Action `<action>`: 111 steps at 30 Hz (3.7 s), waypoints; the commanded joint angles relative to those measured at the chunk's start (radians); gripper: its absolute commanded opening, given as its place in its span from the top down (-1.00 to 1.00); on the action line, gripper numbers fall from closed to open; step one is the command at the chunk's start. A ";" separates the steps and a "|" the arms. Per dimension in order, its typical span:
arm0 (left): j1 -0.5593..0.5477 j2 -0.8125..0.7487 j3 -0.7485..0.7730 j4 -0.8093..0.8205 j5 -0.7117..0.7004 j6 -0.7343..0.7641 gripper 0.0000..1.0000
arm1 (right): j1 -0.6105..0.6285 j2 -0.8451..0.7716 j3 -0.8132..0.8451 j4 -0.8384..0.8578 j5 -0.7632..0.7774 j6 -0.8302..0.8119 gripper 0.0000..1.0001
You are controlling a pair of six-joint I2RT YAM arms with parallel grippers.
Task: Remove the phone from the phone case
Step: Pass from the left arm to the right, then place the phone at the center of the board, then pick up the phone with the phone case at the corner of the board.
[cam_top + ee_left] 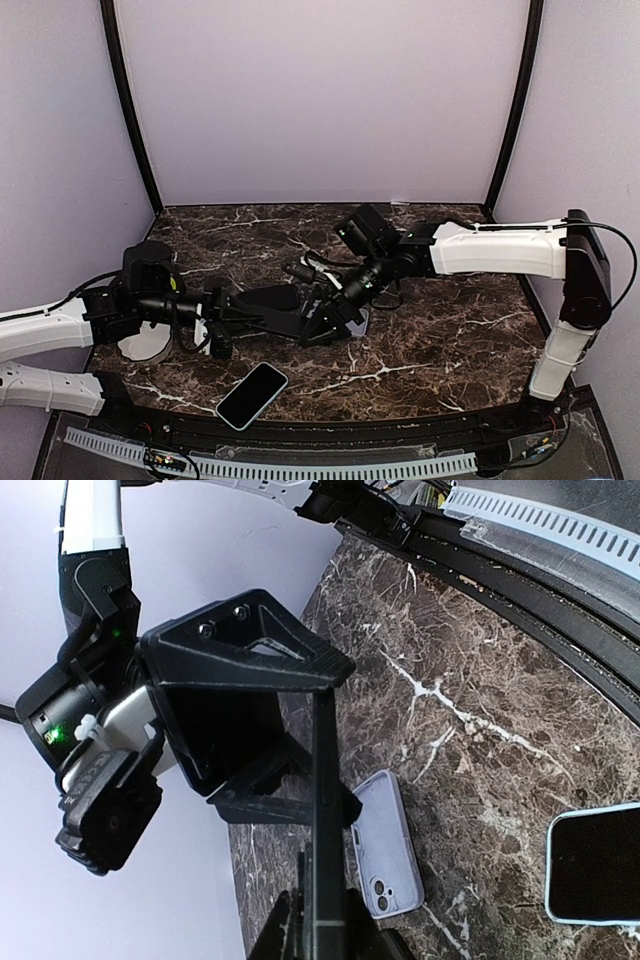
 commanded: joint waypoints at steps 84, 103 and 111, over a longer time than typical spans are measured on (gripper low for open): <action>0.012 0.110 0.021 0.236 -0.506 -0.499 -0.21 | -0.598 -0.036 -0.184 0.220 0.828 0.192 -0.97; 0.183 0.146 0.166 0.355 -0.971 -0.760 -0.23 | -0.134 -0.121 -0.263 0.214 0.232 -0.585 -0.97; 0.222 0.132 0.179 0.353 -1.040 -0.758 -0.25 | 0.044 0.158 0.053 -0.114 0.286 -0.857 -0.97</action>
